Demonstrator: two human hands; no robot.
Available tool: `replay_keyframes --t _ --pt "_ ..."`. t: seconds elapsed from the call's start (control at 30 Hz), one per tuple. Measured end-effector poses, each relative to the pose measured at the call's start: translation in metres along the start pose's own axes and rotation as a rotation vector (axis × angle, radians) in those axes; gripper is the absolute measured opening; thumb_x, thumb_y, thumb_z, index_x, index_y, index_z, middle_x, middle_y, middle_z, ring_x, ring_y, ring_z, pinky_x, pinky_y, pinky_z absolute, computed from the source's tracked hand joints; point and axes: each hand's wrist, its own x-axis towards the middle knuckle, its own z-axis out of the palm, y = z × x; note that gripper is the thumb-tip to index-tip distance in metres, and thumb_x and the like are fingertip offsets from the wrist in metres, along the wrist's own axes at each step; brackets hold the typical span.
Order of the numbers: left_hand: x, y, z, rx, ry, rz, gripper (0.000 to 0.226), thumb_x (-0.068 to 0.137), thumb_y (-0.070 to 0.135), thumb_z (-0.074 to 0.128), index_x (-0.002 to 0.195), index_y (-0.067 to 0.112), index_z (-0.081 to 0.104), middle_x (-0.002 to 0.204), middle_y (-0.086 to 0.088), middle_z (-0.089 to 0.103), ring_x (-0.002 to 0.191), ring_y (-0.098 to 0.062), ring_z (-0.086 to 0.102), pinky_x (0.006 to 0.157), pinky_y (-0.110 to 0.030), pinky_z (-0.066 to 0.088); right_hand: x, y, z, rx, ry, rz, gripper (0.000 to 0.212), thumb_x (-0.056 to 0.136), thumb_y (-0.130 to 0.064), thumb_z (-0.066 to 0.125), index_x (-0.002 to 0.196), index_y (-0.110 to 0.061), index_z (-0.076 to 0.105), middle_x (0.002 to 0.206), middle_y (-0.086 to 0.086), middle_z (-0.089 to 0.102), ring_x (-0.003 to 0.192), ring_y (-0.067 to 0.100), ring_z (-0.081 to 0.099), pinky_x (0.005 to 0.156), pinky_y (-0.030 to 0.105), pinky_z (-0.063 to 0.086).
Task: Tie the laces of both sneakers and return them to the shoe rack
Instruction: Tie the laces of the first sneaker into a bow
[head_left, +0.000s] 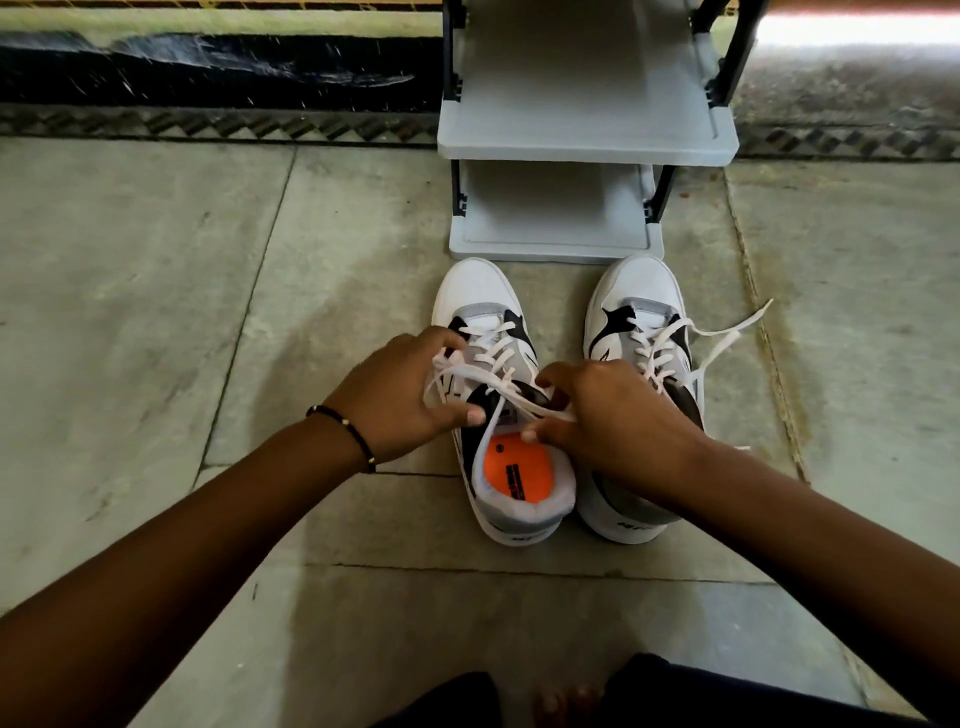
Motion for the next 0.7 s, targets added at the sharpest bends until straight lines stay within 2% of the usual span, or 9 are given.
replay_keyframes --t 0.07,0.13,0.2,0.33,0.47,0.57,0.63,0.7 --pt "-0.005 0.001 0.006 -0.143 -0.160 -0.036 0.089 0.066 0.043 0.077 0.139 0.029 0.027 0.132 -0.001 0.047 0.116 -0.021 0.050 0.090 -0.036 0.049 0.005 -0.001 0.004 -0.031 -0.017 0.021 0.032 0.080 -0.029 0.067 0.104 -0.009 0.060 0.095 0.011 0.066 0.086 0.027 0.061 0.073 0.035 0.050" --pt "-0.008 0.000 0.012 -0.217 -0.200 -0.029 0.097 0.066 0.038 0.078 0.143 0.032 0.019 0.140 -0.005 0.044 0.123 -0.021 0.047 0.093 -0.041 0.050 0.010 -0.004 0.007 -0.029 -0.027 0.046 0.029 0.079 -0.024 0.066 0.103 -0.008 0.060 0.096 0.011 0.065 0.087 0.027 0.061 0.074 0.035 0.052" --pt "-0.007 -0.003 0.009 -0.253 -0.159 -0.038 0.091 0.069 0.030 0.078 0.142 0.031 0.024 0.139 -0.005 0.046 0.124 -0.021 0.046 0.095 -0.043 0.049 0.016 -0.009 0.009 0.022 -0.032 0.072 0.031 0.078 -0.024 0.068 0.103 -0.007 0.060 0.096 0.010 0.065 0.086 0.024 0.061 0.075 0.036 0.053" --pt "-0.004 -0.013 -0.004 -0.303 -0.106 -0.056 0.077 0.070 0.021 0.077 0.136 0.027 0.037 0.136 -0.004 0.050 0.120 -0.021 0.051 0.093 -0.045 0.050 0.026 -0.021 0.011 0.120 -0.007 0.071 0.036 0.077 -0.028 0.071 0.102 -0.005 0.059 0.096 0.012 0.065 0.074 0.022 0.061 0.067 0.036 0.054" --pt "-0.008 -0.016 -0.006 -0.344 -0.100 -0.085 0.072 0.071 0.021 0.077 0.134 0.026 0.041 0.134 -0.003 0.051 0.109 -0.024 0.060 0.095 -0.047 0.048 0.031 -0.020 0.012 0.145 -0.005 0.081 0.046 0.075 -0.032 0.073 0.110 -0.006 0.057 0.106 0.012 0.064 0.078 0.020 0.060 0.072 0.035 0.054" --pt "-0.008 -0.016 -0.005 -0.263 -0.122 -0.061 0.080 0.068 0.035 0.076 0.136 0.028 0.035 0.137 -0.005 0.047 0.116 -0.026 0.054 0.099 -0.042 0.046 0.023 -0.016 0.007 0.179 -0.061 0.072 0.052 0.075 -0.033 0.073 0.119 -0.012 0.054 0.116 0.007 0.062 0.076 0.015 0.056 0.072 0.029 0.049" --pt "-0.005 -0.012 -0.008 -0.108 -0.132 -0.034 0.084 0.072 0.037 0.074 0.140 0.023 0.028 0.141 -0.008 0.039 0.125 -0.028 0.045 0.100 -0.032 0.040 0.012 -0.011 -0.008 0.163 -0.079 0.067 0.053 0.076 -0.034 0.072 0.121 -0.015 0.053 0.117 0.002 0.061 0.079 0.011 0.054 0.072 0.025 0.044" --pt "0.001 -0.002 -0.017 0.083 -0.101 0.025 0.083 0.075 0.038 0.070 0.142 0.019 0.024 0.145 -0.013 0.034 0.130 -0.027 0.037 0.103 -0.030 0.033 -0.002 -0.001 -0.033 0.063 -0.069 0.057 0.048 0.076 -0.034 0.071 0.119 -0.017 0.055 0.113 -0.001 0.061 0.084 0.009 0.052 0.074 0.023 0.040"
